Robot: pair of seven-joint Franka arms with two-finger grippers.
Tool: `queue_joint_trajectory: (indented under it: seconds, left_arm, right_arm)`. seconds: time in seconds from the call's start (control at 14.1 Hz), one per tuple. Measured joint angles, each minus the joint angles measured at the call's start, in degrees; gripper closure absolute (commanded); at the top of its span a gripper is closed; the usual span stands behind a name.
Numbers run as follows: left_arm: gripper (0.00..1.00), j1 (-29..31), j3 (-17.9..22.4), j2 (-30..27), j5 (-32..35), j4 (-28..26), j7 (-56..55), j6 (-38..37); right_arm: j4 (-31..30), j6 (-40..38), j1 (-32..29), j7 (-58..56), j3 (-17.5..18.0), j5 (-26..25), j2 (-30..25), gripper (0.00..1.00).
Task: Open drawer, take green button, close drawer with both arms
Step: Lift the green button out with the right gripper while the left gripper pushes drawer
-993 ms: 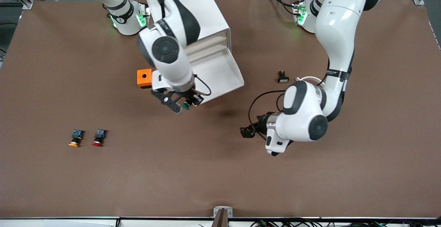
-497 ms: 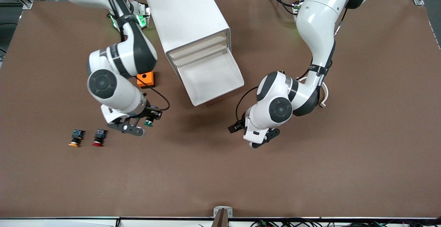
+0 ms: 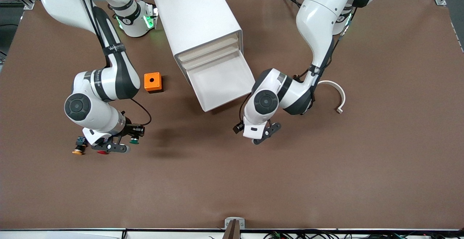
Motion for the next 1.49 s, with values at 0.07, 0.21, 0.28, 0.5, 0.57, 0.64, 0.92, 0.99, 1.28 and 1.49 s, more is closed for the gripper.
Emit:
queue_joint_trajectory:
  seconds: [0.07,0.21,0.28,0.5,0.57,0.64,0.92,0.99,1.28,1.49]
  left_arm:
    - [0.0,-0.8,0.0,0.0,1.1,-0.4,-0.7,0.0]
    - [0.0,-2.7,0.0,0.0,2.9,-1.1,-1.6,0.0]
    - [0.0,-3.5,0.0,0.0,3.2,-1.2,-1.6,0.0]
    - [0.0,-5.8,0.0,0.0,3.4,-1.4,-1.6,0.1]
    - [0.0,-6.5,0.0,0.0,3.4,-1.4,-1.6,0.1]
    - [0.0,-7.2,0.0,0.0,3.4,-1.4,-1.6,0.2]
    - [0.0,-9.8,-0.4,0.0,3.5,-1.5,-1.5,0.2]
    - [0.0,-10.4,-0.7,0.0,3.5,-1.6,-1.5,0.2]
    - [0.0,-10.9,-3.6,-0.1,3.5,-1.7,-1.6,0.1]
    - [0.0,-10.9,-5.5,-0.1,3.5,-1.8,-1.6,0.0]
  right_arm:
    - [-1.2,1.3,-0.9,-1.1,0.0,0.0,0.7,1.0]
    - [-2.3,2.8,-2.0,-2.1,0.0,0.0,2.0,1.0]
    - [-2.4,3.1,-2.3,-2.1,0.0,0.0,2.4,1.0]
    - [-2.7,5.8,-3.2,-2.1,0.0,0.0,3.9,1.0]
    - [-2.8,7.1,-3.5,-2.1,0.0,0.0,4.7,1.0]
    - [-2.8,8.3,-3.7,-2.1,0.0,0.0,5.7,1.0]
    - [-2.8,10.5,-4.3,-2.1,0.0,0.0,8.3,1.0]
    - [-2.8,10.5,-4.6,-2.1,0.0,0.0,8.3,1.0]
    - [-2.7,10.5,-6.0,-2.9,0.0,0.0,8.3,0.99]
    - [-2.7,10.5,-6.1,-3.5,0.1,0.0,8.6,0.97]
